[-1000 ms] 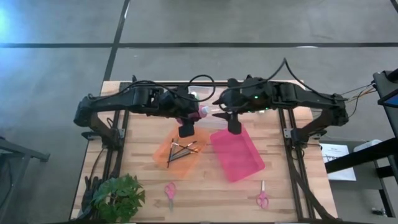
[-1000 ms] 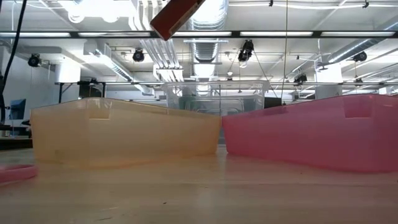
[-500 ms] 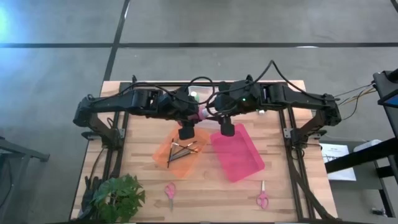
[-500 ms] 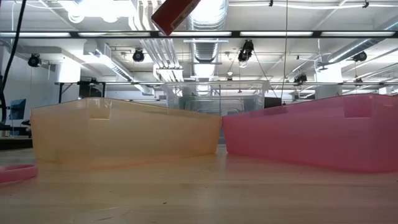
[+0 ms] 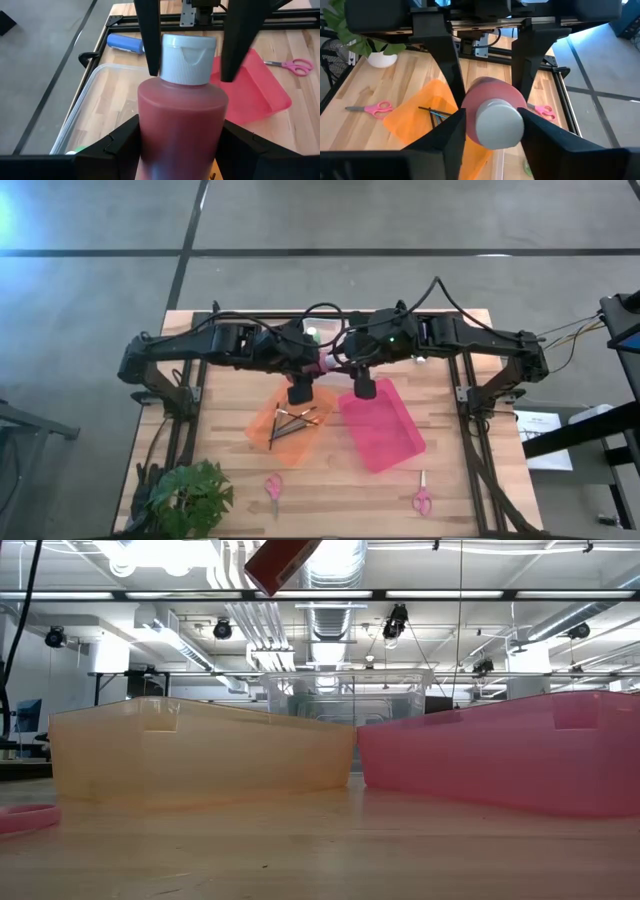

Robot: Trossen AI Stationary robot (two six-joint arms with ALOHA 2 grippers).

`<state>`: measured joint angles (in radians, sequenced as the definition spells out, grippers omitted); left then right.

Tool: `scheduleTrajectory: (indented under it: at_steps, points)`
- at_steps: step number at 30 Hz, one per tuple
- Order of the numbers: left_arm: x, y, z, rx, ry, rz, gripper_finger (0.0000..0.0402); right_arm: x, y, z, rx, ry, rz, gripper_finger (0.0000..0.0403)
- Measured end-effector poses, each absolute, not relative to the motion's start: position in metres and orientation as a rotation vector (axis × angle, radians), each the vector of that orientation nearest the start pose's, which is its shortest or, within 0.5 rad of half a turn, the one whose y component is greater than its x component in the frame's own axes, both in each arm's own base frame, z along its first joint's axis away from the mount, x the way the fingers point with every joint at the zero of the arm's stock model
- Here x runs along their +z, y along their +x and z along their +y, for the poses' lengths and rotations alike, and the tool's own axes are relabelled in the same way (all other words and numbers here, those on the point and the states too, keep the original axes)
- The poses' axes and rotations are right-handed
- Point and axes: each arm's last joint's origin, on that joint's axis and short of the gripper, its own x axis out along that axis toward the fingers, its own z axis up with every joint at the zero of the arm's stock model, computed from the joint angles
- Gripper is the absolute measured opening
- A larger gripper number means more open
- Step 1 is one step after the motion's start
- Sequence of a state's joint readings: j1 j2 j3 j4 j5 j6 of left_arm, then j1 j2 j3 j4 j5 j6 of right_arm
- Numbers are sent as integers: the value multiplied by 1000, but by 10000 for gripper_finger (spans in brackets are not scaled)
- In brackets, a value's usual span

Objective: Pick & Place Paint Supplies
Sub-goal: Put the pink paint bottle into the transparent bin

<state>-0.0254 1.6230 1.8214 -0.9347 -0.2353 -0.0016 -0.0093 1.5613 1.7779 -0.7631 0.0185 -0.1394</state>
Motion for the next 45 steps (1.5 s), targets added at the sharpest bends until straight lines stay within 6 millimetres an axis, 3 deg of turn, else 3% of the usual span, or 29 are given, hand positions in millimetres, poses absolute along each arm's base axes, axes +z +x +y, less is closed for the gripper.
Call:
scheduleTrajectory:
  at_steps: [5, 16, 20, 31, 37, 45]
  points:
    - [410, 333, -2, 198, 92, 731, 214, 428, 326, -4, 6, -135, 548, 112]
    - [411, 333, -2, 206, 60, 715, 216, 428, 326, -4, -18, -138, 551, 112]
    - [415, 328, -2, 204, 54, 710, 240, 429, 326, -5, -32, -141, 542, 112]
    - [448, 289, 1, 243, 29, 604, 338, 426, 322, -9, -61, -137, 597, 112]
    - [465, 256, 5, 378, 15, 561, 345, 430, 304, -21, -137, -103, 654, 112]
    - [477, 230, 8, 488, -11, 511, 345, 445, 285, -59, -272, -17, 750, 112]
